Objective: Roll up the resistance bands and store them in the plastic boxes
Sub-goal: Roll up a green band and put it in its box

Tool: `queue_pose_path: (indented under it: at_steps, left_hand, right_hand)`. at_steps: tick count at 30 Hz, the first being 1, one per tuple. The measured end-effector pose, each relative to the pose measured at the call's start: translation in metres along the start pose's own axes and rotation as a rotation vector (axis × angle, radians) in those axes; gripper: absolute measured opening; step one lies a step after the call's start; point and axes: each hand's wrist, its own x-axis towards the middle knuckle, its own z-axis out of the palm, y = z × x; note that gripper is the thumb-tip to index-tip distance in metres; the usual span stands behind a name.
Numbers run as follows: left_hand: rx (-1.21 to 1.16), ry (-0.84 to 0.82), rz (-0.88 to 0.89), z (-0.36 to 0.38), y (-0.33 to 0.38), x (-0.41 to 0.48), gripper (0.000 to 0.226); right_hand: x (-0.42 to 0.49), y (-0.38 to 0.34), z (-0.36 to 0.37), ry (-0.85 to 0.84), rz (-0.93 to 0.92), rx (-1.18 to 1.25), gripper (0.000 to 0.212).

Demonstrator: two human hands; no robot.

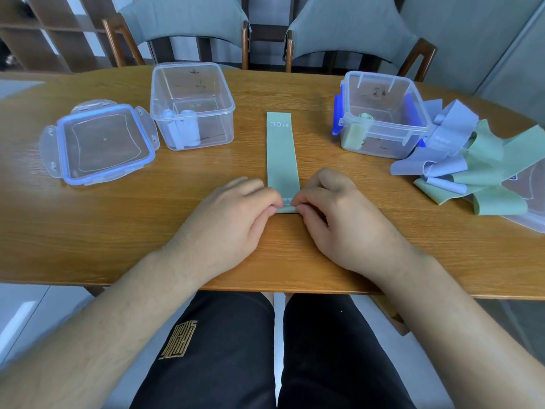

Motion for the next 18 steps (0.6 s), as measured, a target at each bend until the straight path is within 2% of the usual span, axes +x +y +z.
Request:
queue_pose_path:
  at_steps: [8,13,18]
  left_hand:
    - [0.007,0.001,-0.01,0.005,-0.007,0.002,0.018]
    - [0.054,-0.008,-0.016,0.005,-0.005,0.007,0.023]
    - [0.072,-0.015,-0.003,0.001,-0.006,0.01,0.016]
  right_hand:
    - [0.003,0.001,0.0,0.012,-0.012,0.016,0.013]
    - [0.004,0.002,0.002,0.014,0.021,0.0,0.018]
    - [0.011,0.006,-0.005,-0.022,0.01,0.056,0.015]
